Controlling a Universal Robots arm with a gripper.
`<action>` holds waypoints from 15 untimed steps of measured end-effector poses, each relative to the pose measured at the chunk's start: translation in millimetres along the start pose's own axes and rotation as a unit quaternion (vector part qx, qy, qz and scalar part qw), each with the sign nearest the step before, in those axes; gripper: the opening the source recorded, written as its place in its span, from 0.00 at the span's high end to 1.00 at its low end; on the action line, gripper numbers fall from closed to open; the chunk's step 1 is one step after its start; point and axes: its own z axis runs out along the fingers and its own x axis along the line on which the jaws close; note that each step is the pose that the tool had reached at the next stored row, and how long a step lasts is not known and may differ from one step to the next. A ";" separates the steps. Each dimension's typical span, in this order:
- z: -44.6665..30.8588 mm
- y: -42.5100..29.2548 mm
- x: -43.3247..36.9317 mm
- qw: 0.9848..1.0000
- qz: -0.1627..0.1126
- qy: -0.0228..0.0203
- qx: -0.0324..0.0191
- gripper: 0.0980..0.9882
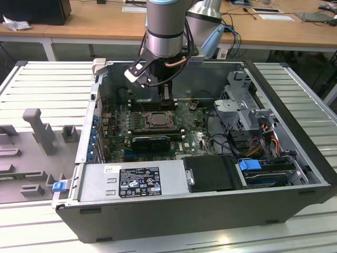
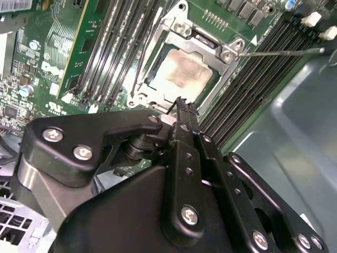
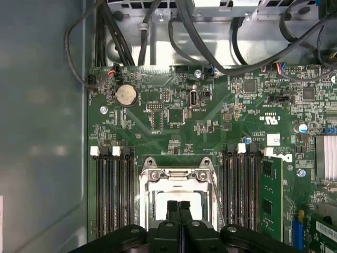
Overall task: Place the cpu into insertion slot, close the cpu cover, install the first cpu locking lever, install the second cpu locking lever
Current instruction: 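Install the first cpu locking lever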
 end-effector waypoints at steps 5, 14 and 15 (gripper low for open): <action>-17.1 0.0 0.5 1.000 0.000 0.000 0.000 0.99; -43.7 1.2 1.3 1.000 0.000 0.000 0.000 0.99; -43.8 1.2 1.3 1.000 -0.018 0.001 0.001 0.99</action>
